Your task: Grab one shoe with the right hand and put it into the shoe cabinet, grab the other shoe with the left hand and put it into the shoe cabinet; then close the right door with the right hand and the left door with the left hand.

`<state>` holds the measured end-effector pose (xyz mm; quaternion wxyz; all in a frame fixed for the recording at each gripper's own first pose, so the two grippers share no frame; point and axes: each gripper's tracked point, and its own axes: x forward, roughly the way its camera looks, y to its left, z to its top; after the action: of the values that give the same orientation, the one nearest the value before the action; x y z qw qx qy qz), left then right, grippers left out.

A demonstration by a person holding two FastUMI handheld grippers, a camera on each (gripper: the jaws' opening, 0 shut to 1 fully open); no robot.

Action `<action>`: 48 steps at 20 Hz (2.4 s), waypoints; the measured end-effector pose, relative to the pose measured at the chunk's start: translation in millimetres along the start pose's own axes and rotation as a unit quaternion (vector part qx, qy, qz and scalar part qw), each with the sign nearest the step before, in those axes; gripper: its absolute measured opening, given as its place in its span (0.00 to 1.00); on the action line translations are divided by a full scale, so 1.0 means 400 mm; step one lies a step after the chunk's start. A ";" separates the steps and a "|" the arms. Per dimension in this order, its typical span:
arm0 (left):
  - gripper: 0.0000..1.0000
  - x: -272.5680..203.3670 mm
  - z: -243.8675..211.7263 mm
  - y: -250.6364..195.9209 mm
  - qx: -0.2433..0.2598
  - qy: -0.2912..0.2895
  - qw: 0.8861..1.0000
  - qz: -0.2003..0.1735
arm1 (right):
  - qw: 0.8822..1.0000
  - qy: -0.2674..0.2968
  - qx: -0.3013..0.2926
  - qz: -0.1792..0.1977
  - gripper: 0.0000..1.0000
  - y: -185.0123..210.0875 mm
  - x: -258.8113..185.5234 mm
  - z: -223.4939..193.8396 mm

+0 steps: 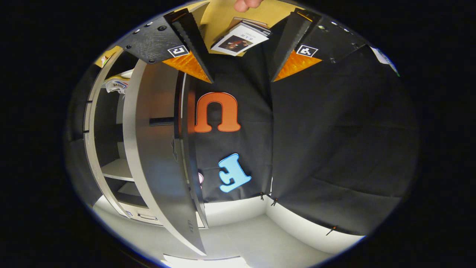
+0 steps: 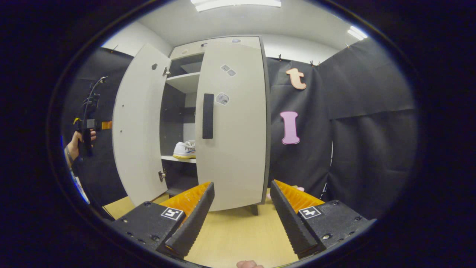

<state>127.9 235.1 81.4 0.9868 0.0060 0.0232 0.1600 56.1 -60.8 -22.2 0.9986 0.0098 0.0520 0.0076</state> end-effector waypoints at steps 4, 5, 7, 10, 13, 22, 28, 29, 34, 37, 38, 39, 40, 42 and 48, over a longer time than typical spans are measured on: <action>0.91 -0.013 -0.001 -0.026 -0.012 -0.002 1.000 -0.007 | 1.000 -0.010 0.007 0.006 0.98 0.011 0.003 0.017; 0.92 -0.016 0.000 -0.036 -0.010 -0.002 1.000 -0.010 | 1.000 -0.013 0.005 0.005 0.98 0.011 0.004 0.020; 0.92 -0.021 -0.002 -0.068 -0.019 0.001 0.999 -0.028 | 1.000 -0.014 0.002 0.003 0.93 0.010 0.005 0.020; 0.92 -0.032 -0.001 -0.130 -0.031 0.000 0.998 -0.054 | 1.000 -0.009 0.003 0.002 0.98 0.008 0.008 0.011; 0.92 -0.041 -0.001 -0.199 -0.028 -0.006 0.997 -0.073 | 1.000 -0.009 0.001 -0.005 0.98 -0.005 0.008 0.012; 0.93 -0.031 0.013 -0.408 -0.040 -0.016 0.988 -0.147 | 0.999 -0.006 -0.004 -0.037 0.98 -0.077 -0.006 0.011; 0.93 -0.132 -0.032 -0.456 -0.044 -0.001 0.985 -0.164 | 1.000 -0.011 -0.002 -0.029 0.93 -0.081 -0.006 0.006; 0.93 -0.152 -0.036 -0.460 -0.036 -0.005 0.986 -0.164 | 1.000 -0.014 -0.001 -0.026 0.93 -0.078 -0.005 0.009; 0.93 -0.264 -0.079 -0.512 -0.023 0.001 0.983 -0.184 | 1.000 -0.023 0.013 -0.005 0.98 -0.028 0.035 0.040; 0.93 -0.330 -0.122 -0.538 -0.034 0.014 0.981 -0.192 | 0.999 -0.028 0.015 0.005 0.93 -0.004 0.029 0.046; 0.93 -0.346 -0.133 -0.541 -0.036 0.016 0.981 -0.190 | 0.999 -0.029 0.013 0.007 0.93 0.004 0.020 0.041; 0.93 -0.360 -0.145 -0.545 -0.039 0.019 0.981 -0.190 | 0.999 -0.031 0.012 0.008 0.93 0.011 0.015 0.039; 0.93 -0.374 -0.165 -0.547 -0.043 0.025 0.981 -0.188 | 0.999 -0.032 0.012 0.010 0.98 0.018 0.008 0.035; 0.93 -0.401 -0.200 -0.552 -0.056 0.039 0.980 -0.188 | 0.999 -0.033 0.014 0.015 0.93 0.032 -0.004 0.025; 0.94 -0.453 -0.256 -0.543 -0.061 0.049 0.980 -0.181 | 0.999 -0.033 0.012 0.023 0.98 0.058 -0.038 0.000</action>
<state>19.9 -27.8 -17.1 0.9957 -0.0665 0.0620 -0.0196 40.6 -37.9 -20.3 0.9991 0.0232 0.0188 0.0297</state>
